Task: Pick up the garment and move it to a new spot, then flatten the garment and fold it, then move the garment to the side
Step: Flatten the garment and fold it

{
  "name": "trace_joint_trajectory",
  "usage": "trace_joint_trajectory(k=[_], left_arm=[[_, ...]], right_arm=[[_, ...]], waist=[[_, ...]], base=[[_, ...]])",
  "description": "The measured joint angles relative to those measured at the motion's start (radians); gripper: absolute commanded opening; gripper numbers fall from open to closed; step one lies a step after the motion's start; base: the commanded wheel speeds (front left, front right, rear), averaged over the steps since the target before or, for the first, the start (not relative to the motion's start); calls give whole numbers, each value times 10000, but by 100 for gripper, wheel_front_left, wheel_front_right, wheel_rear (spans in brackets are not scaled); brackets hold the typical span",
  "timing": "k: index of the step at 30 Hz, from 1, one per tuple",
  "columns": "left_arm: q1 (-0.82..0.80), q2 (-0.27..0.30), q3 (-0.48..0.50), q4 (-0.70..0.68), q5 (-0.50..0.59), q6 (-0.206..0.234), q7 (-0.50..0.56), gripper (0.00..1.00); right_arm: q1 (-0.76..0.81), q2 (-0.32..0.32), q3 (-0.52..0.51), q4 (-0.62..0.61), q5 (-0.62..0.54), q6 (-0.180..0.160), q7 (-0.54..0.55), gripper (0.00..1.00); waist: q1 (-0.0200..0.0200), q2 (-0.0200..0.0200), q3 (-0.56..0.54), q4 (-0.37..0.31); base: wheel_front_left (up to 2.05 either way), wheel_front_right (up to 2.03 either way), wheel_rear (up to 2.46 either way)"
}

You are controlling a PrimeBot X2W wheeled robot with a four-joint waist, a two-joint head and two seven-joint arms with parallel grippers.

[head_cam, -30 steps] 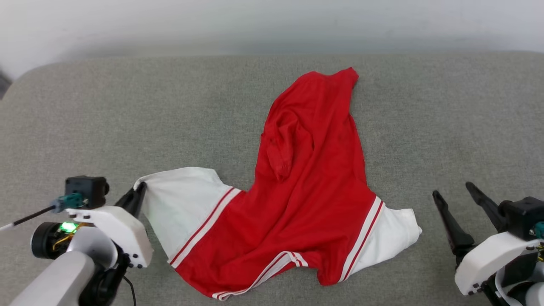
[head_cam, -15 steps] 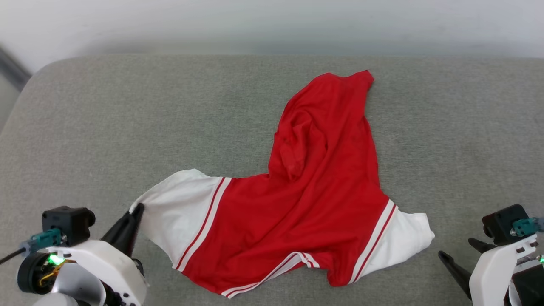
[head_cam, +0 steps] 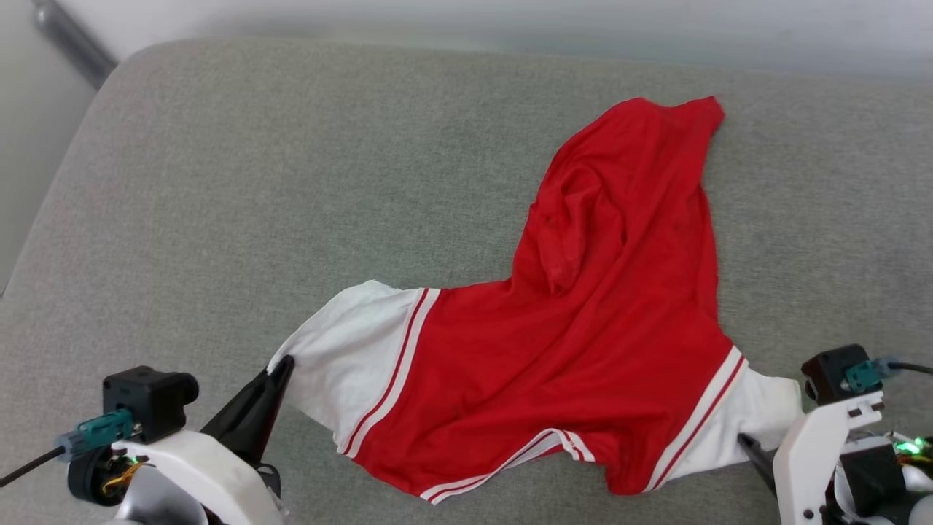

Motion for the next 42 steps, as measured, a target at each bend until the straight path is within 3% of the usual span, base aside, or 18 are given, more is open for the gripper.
trace_joint_trajectory(k=[8, 9, 10, 11, 21, 24, 29, 36, 42], left_arm=[[-440, -242, -247, 268, 111, -366, 44, 0], [-470, -257, -261, 320, 123, -378, 44, 0], [-489, -261, -265, 370, 132, -391, 58, 0], [-500, -259, -274, 426, 132, -407, 59, 0], [-400, -188, -347, 662, 127, -474, 63, 0], [-233, -36, -270, 617, 23, -453, 23, 0], [48, 545, 50, 341, -44, -234, 90, 0], [192, 1360, 800, -571, -134, 50, -6, 0], [5, 1952, 1628, -1294, -117, 198, -282, 0]], right_arm=[[-343, -169, 297, 637, -330, 0, -387, 100], [-357, -236, 351, 694, -355, 0, -391, 47], [-366, -278, 426, 740, -357, 0, -391, 18], [-373, -339, 518, 767, -355, -4, -397, 0], [-399, -508, 583, 1101, -125, 12, -1223, 0], [-371, -838, 378, 911, -69, 2, -1361, 0], [-430, -1290, 343, 138, 541, 2, -1202, 0], [-1106, -2468, 123, -848, 1793, 2, -681, 0], [-2333, -2869, -466, -1674, 2686, 2, -437, 0]], waist=[[-2, 0, 422, 427], [-1, 0, 450, 475], [-2, 0, 467, 516], [-2, 0, 473, 550], [-1, 0, -114, 418], [0, 0, -441, 256], [-1, 0, -1049, -115], [-1, 0, -1602, -837], [-1, 0, -1942, -1242]], base=[[0, 0, 0], [0, 0, 0], [0, 0, 0], [0, 0, 0], [0, 0, 0], [0, 0, 0], [0, 0, 0], [0, 0, 0], [0, 0, 0]])
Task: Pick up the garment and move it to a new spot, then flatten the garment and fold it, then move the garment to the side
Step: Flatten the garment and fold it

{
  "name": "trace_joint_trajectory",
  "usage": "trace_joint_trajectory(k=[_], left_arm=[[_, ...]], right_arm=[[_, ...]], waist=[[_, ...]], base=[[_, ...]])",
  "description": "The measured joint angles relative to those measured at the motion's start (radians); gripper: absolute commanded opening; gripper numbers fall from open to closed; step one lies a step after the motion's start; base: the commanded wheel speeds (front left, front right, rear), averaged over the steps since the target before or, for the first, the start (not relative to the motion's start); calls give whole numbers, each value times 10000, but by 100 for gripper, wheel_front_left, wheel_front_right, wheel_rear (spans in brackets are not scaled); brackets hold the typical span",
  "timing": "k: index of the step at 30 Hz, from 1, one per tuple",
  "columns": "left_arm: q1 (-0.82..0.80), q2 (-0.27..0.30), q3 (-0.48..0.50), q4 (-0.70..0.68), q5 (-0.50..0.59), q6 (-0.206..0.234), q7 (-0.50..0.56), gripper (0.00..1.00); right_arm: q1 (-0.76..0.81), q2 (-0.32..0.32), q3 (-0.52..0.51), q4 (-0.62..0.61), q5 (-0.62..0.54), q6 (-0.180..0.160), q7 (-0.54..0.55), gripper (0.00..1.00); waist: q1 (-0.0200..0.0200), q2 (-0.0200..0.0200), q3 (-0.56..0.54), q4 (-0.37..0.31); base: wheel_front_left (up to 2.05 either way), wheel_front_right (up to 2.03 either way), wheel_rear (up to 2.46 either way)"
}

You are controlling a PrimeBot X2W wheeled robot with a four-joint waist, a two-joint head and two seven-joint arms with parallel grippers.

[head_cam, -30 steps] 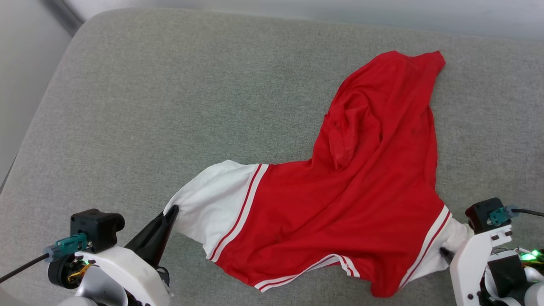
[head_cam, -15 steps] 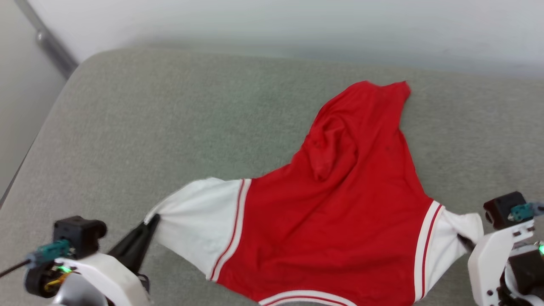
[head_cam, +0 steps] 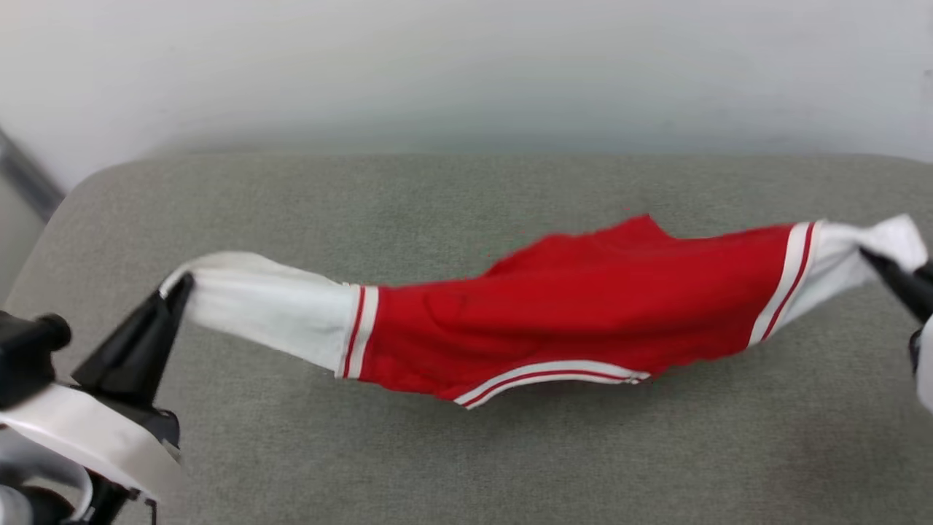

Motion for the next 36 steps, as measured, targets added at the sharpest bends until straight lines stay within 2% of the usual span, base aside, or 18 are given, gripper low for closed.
trace_joint_trajectory(k=[4, 11, 16, 22, 29, 36], left_arm=[[-308, 378, 499, -339, 12, 21, -69, 0], [-1211, 732, 1576, -901, -25, 58, -399, 0], [-2051, 938, 2276, -997, -148, 73, -445, 0], [-3127, 1195, 2727, -514, -301, -140, -397, 0], [-5062, 1250, 2798, 370, -261, -614, -318, 0], [-8147, 612, 2027, 1896, 221, -1292, -232, 0]], right_arm=[[-808, -240, -132, -410, 274, 0, -17, 0], [-2209, -52, -153, -525, 798, 0, -255, 0], [-3179, -104, 23, -468, 685, 0, -732, 0], [-4298, 98, 337, -167, 408, 0, -1354, 0], [-6177, 100, 729, 247, -539, 0, -2420, 0], [-8357, 268, 1202, 1434, -1383, 0, -3225, 0]], waist=[[0, 0, -163, -205], [0, 0, -377, -478], [0, 0, -346, -623], [0, -1, -23, -737], [0, -1, 937, -816], [1, 0, 2414, -762]], base=[[0, 0, 0], [0, 0, 0], [0, 0, 0], [0, 0, 0], [0, 0, 0], [0, 0, 0]])
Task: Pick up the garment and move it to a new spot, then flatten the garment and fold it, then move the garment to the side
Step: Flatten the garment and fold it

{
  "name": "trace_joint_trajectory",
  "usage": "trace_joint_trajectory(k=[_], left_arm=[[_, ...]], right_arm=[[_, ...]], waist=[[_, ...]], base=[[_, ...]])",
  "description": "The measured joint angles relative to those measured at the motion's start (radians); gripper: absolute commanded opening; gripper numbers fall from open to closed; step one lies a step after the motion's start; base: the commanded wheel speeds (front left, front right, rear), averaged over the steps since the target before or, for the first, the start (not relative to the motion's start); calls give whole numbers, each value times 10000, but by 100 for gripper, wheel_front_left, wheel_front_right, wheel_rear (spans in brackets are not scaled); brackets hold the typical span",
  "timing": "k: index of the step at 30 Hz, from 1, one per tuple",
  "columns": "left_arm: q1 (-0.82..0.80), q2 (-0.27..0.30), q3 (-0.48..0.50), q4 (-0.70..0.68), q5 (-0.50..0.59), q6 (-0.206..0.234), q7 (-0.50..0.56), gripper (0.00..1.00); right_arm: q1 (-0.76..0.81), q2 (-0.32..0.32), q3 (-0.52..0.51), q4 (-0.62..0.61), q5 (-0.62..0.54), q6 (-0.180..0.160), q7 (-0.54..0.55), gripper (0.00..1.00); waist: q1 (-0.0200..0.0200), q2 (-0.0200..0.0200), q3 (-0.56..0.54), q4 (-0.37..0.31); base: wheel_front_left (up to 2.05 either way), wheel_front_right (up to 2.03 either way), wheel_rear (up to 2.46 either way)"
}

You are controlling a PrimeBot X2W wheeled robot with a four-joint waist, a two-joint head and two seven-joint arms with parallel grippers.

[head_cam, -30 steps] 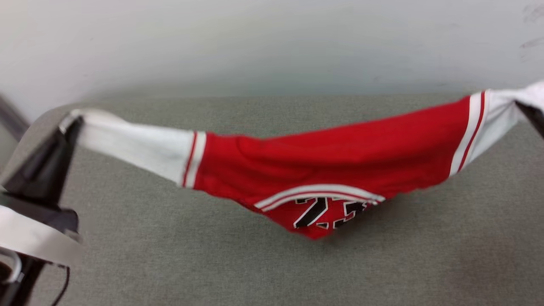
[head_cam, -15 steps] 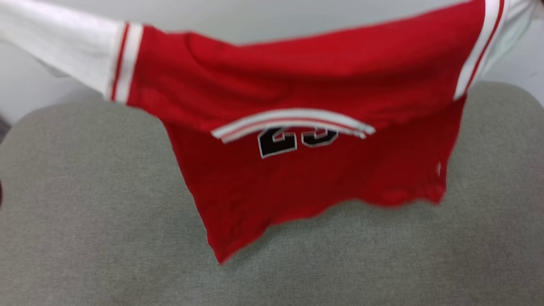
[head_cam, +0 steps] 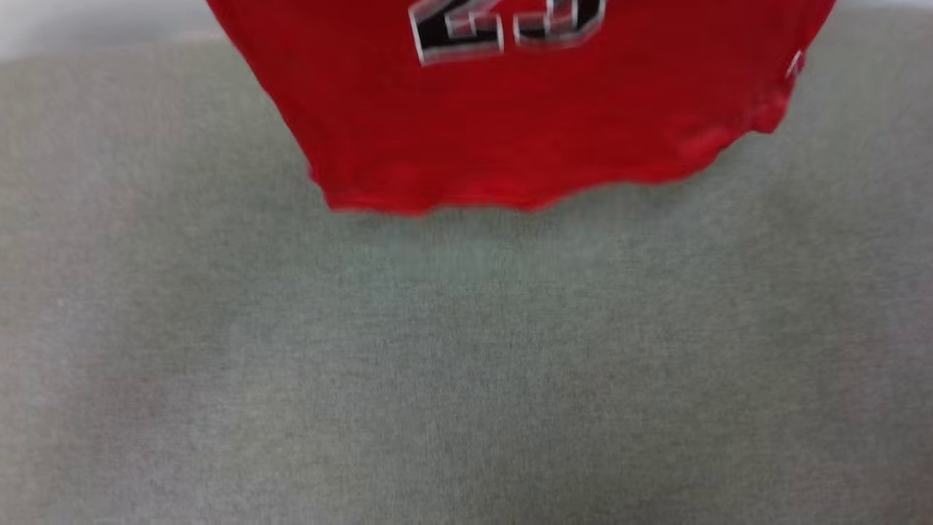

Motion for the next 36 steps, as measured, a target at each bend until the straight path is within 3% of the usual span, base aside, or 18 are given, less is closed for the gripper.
trace_joint_trajectory(k=[11, 19, 23, 29, 33, 36], left_arm=[[-6013, -2224, -1524, 4403, 1820, -997, -539, 0], [-8182, -3521, -1810, 7296, 2161, -1670, -1522, 0], [-8244, -3939, -2031, 8077, 2253, -1987, -1739, 0], [-6773, -4380, -2612, 8872, 2226, -2454, -1831, 0], [-5361, -4652, -2903, 9137, 2220, -2629, -1921, 0], [-4141, -4832, -3085, 9256, 2146, -2715, -1942, 0]], right_arm=[[-4167, 594, 598, 3081, -1394, 2, -1988, 0], [-5626, 1317, 646, 5471, -2366, 2, -3476, 0], [-5605, 1375, 978, 6264, -2888, 2, -4084, 0], [-4337, 1570, 1292, 7256, -2750, 2, -4614, 0], [-3264, 1611, 1634, 7735, -2431, 2, -4585, 0], [-2407, 1653, 1697, 8201, -1822, 0, -3940, 0]], waist=[[2, 0, 2666, 350], [3, 0, 3972, 818], [2, 0, 4171, 1087], [2, 0, 4055, 1196], [1, 0, 3721, 1213], [0, 0, 3369, 1215]], base=[[0, 0, 0], [0, 0, 0], [0, 0, 0], [0, 0, 0], [0, 0, 0], [0, 0, 0]])
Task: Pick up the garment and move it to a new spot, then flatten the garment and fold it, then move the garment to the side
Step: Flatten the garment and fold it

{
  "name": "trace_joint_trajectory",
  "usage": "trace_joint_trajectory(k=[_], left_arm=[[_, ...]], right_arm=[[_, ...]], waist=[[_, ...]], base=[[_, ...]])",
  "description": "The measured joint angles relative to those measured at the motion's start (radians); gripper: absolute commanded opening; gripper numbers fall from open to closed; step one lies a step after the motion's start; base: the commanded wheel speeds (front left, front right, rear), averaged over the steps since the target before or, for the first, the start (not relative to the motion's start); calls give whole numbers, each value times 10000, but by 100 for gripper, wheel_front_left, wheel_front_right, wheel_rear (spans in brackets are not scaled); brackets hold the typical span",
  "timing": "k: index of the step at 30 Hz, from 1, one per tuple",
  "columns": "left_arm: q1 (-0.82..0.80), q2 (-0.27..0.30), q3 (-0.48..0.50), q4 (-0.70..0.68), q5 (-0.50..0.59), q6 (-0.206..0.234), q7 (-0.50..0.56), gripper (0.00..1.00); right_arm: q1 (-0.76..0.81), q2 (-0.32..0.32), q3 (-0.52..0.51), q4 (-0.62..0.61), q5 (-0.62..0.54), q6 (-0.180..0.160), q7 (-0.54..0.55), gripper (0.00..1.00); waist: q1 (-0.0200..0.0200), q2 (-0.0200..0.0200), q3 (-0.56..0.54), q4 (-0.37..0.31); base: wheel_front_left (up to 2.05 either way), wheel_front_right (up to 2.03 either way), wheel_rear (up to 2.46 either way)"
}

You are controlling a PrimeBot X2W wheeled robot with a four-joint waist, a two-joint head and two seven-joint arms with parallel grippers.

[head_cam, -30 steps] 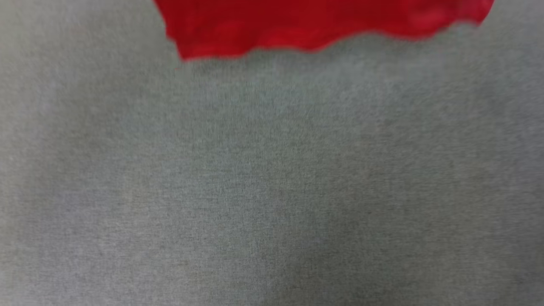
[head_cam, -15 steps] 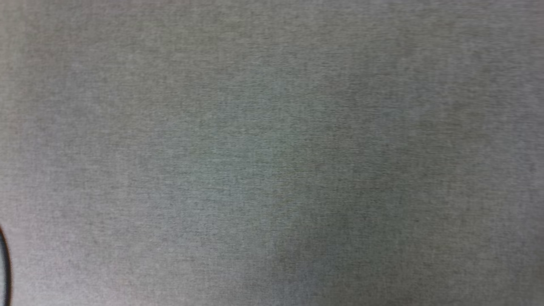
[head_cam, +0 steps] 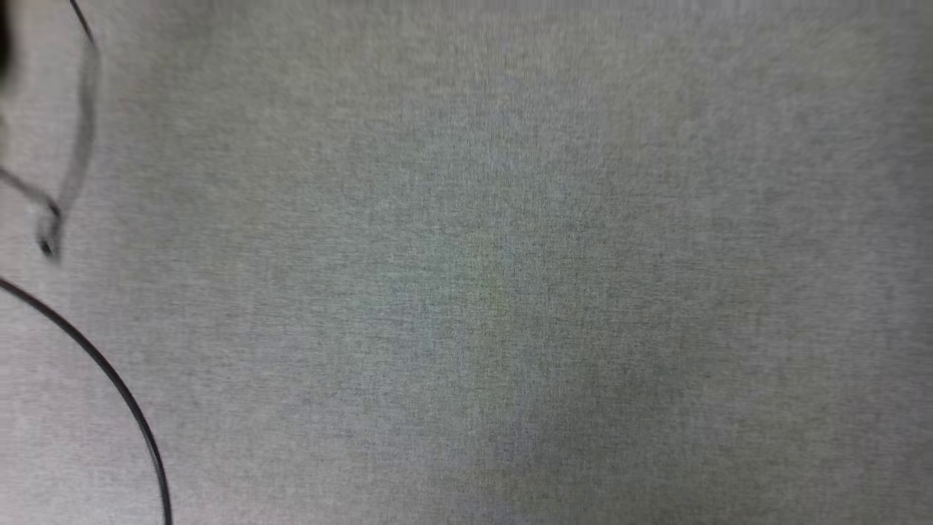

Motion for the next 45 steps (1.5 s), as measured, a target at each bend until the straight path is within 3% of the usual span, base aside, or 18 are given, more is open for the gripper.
trace_joint_trajectory(k=[10, 17, 21, 36, 45], left_arm=[[4197, 46, -1430, 79, 12, 8, 750, 0], [6599, 654, -2157, -894, 61, 211, 1386, 0], [7701, 1005, -2180, -1764, -314, 548, 1718, 0], [11672, 2658, -2278, -5726, -1871, 1990, 3057, 0], [13034, 2907, -2412, -6899, -2548, 2424, 3219, 0]], right_arm=[[3506, -723, 1110, 96, 2232, 4, 2328, 0], [5862, -1480, 899, -941, 3555, 8, 3446, 0], [7096, -1783, 571, -1532, 3933, 8, 3894, 0], [11261, -1664, -1060, -3885, 4320, 4, 5515, 0], [13354, -1279, -2234, -5074, 4295, 2, 6311, 0]], waist=[[-3, 0, -1809, -12], [-4, 0, -3235, 61], [-6, 0, -3911, 117], [-5, 0, -5597, 48], [-4, 0, -5769, -15]], base=[[0, 0, 0], [0, 0, 0], [0, 0, 0], [0, 0, 0], [0, 0, 0]])
